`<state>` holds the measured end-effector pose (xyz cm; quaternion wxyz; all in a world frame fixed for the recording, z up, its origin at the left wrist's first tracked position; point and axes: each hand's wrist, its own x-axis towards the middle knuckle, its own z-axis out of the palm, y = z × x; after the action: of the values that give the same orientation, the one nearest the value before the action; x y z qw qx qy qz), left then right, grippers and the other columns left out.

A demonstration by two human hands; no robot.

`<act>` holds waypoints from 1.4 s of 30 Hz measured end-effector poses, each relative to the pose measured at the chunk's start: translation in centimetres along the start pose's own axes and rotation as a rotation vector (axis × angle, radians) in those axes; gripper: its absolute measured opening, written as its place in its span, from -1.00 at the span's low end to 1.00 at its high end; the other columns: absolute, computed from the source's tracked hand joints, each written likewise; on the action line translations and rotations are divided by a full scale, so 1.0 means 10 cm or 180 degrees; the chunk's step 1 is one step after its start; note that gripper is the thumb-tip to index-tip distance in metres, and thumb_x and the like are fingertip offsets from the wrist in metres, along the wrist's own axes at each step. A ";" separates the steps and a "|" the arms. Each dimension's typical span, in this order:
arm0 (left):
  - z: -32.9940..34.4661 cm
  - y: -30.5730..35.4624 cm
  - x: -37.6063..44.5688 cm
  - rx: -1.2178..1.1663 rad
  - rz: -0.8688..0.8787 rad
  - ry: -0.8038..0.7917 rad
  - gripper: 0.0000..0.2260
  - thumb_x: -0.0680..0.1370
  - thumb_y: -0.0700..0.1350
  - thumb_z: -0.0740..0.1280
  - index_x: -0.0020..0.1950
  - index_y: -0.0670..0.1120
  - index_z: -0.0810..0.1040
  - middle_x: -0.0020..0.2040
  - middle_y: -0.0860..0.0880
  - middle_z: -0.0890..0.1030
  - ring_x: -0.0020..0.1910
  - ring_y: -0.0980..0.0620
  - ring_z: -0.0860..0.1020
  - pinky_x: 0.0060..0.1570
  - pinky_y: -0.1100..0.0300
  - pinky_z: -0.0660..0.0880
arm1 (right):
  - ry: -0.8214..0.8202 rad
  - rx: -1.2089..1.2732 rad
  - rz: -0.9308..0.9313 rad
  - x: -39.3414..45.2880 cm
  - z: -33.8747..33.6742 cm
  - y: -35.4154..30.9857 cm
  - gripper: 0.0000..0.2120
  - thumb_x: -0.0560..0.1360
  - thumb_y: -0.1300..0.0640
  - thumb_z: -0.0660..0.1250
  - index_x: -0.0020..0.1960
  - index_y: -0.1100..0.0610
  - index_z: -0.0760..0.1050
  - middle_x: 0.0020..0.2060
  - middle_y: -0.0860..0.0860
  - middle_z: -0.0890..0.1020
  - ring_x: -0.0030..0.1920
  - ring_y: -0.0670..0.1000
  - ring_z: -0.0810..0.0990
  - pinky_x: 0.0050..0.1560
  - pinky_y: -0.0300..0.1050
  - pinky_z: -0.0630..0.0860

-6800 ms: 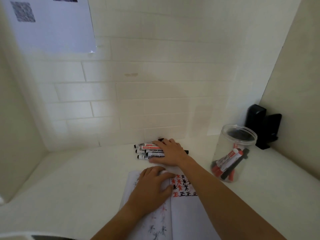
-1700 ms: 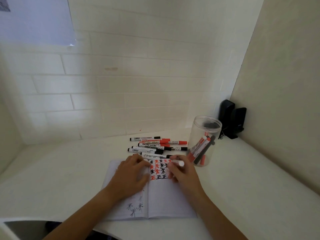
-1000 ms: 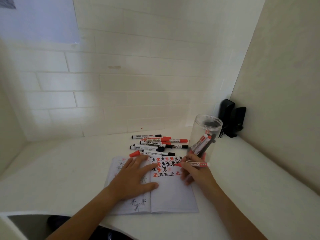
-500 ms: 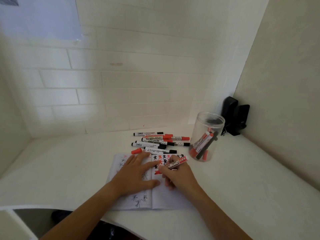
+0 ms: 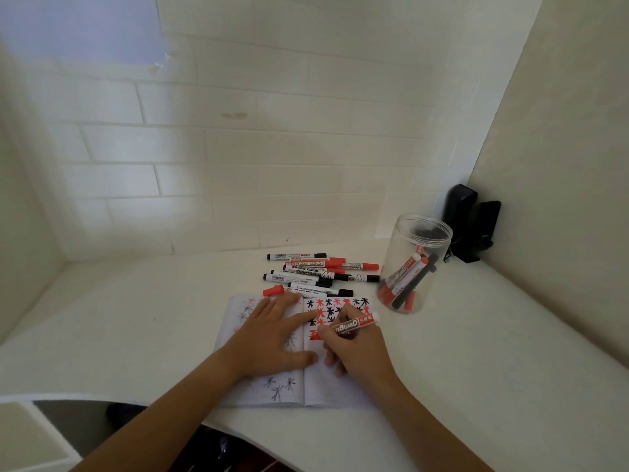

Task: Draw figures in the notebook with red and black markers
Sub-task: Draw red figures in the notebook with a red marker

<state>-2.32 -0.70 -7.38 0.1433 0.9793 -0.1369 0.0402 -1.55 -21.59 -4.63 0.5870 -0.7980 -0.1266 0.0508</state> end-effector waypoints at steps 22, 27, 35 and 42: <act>0.01 -0.01 0.00 0.0003 0.0027 0.0078 -0.28 0.45 0.50 0.19 0.56 0.40 0.03 0.63 0.12 -0.03 0.60 0.09 -0.12 0.50 0.11 -0.22 | 0.0150 -0.0079 0.0011 0.00 -0.01 0.05 -0.79 0.57 0.17 0.42 -0.15 0.15 0.42 -0.46 0.18 0.64 -0.53 0.07 0.57 -0.51 -0.14 0.50; 0.01 -0.01 -0.01 -0.0020 0.0059 0.0086 -0.27 0.45 0.51 0.18 0.57 0.38 0.05 0.63 0.10 -0.02 0.60 0.07 -0.11 0.52 0.08 -0.19 | 0.0132 -0.0065 -0.0031 0.00 -0.02 0.06 -0.79 0.57 0.15 0.43 -0.14 0.15 0.43 -0.46 0.17 0.64 -0.52 0.08 0.57 -0.50 -0.11 0.51; 0.01 -0.01 -0.01 0.0000 0.0039 0.0090 -0.27 0.46 0.51 0.18 0.57 0.38 0.05 0.63 0.12 -0.03 0.60 0.08 -0.12 0.49 0.10 -0.22 | 0.0061 -0.0198 -0.0042 0.01 -0.01 0.08 -0.80 0.56 0.15 0.42 -0.15 0.16 0.43 -0.44 0.16 0.65 -0.50 0.13 0.59 -0.47 -0.10 0.52; 0.02 -0.01 -0.01 -0.0024 0.0050 0.0092 -0.27 0.45 0.51 0.18 0.57 0.38 0.05 0.63 0.11 -0.02 0.60 0.08 -0.12 0.49 0.10 -0.23 | 0.0101 -0.0176 -0.0093 -0.02 -0.02 0.07 -0.79 0.57 0.18 0.42 -0.16 0.17 0.43 -0.46 0.17 0.63 -0.51 0.08 0.57 -0.49 -0.14 0.49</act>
<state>-2.37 -0.63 -7.57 0.1486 0.9770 -0.1427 0.0549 -1.58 -22.03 -5.21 0.5674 -0.8127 -0.1303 0.0260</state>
